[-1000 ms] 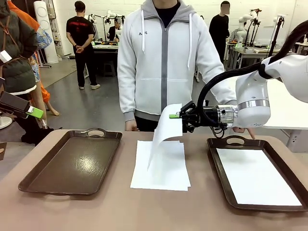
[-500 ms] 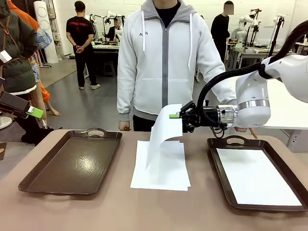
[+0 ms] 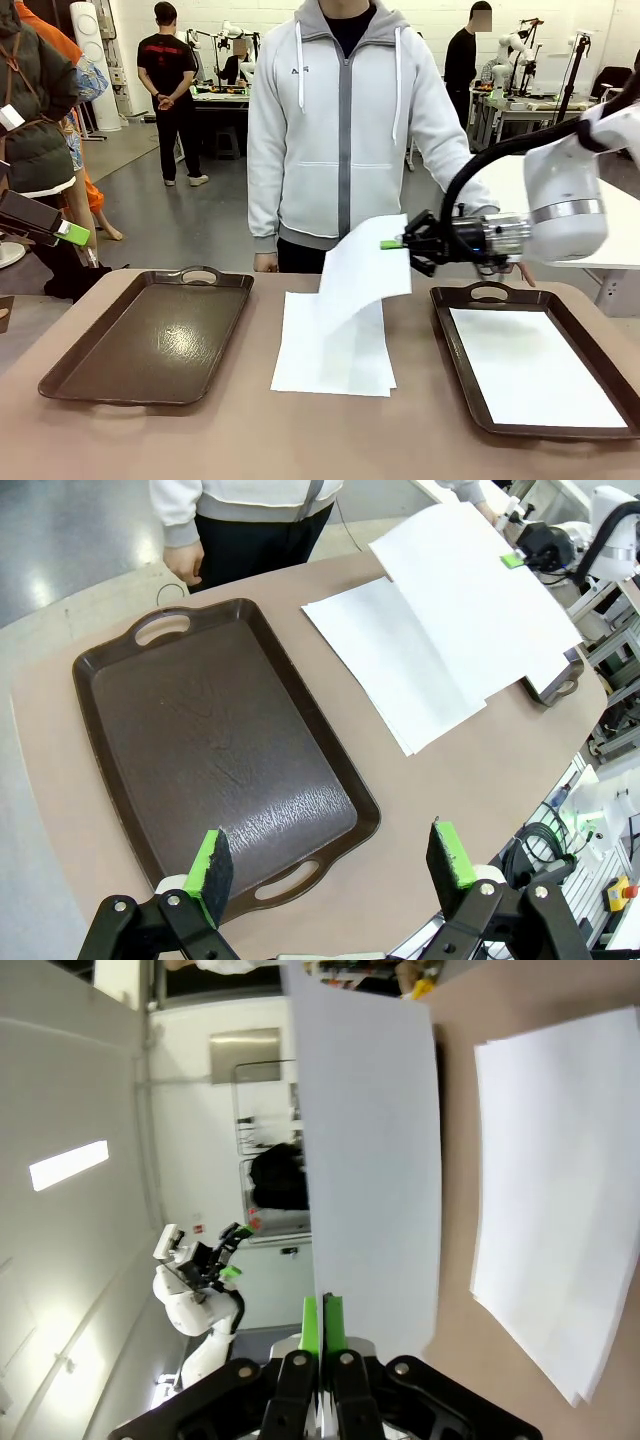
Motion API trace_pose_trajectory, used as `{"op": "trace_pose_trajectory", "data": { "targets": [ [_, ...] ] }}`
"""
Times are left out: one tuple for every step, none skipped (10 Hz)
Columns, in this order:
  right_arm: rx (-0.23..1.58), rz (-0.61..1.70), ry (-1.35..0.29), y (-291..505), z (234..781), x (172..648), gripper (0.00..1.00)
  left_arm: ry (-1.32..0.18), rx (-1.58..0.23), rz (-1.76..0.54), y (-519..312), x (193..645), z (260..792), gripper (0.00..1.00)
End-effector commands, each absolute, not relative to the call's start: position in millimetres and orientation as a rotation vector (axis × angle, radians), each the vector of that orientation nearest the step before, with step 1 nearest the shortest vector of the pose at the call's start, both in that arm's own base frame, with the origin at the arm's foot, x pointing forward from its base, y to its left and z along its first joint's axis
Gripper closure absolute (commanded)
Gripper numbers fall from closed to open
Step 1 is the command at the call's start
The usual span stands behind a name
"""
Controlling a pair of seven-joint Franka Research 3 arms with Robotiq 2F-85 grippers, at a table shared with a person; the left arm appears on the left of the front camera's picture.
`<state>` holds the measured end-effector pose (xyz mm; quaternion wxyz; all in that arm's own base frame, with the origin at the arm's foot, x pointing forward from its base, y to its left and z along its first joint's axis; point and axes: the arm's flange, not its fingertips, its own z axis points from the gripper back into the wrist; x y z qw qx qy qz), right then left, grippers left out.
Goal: Sort the A4 documents.
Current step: Place the A4 Paper in the designated Handle tray.
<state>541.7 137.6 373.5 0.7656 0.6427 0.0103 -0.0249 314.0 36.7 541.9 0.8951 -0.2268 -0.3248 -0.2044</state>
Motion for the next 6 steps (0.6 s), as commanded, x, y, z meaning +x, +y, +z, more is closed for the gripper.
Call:
{"op": "trace_pose_trajectory", "data": {
  "targets": [
    [1.253,-0.111,0.027,103,384,518,0.99,-0.677,-0.488,-0.436,38,314,541,0.00],
    [1.183,-0.128,0.090,78,384,513,0.99,-0.677,-0.488,-0.436,38,314,541,0.00],
    [1.163,-0.153,0.165,55,381,508,0.99,-0.677,-0.488,-0.436,38,314,541,0.00],
    [1.151,-0.162,0.226,35,377,502,0.99,-0.677,-0.488,-0.436,38,314,541,0.00],
    [1.174,-0.170,0.255,10,371,497,0.99,-0.677,-0.488,-0.436,38,314,541,0.00],
    [1.202,-0.099,0.238,-3,367,496,0.99,-0.677,-0.488,-0.436,38,314,541,0.00]
  ]
}}
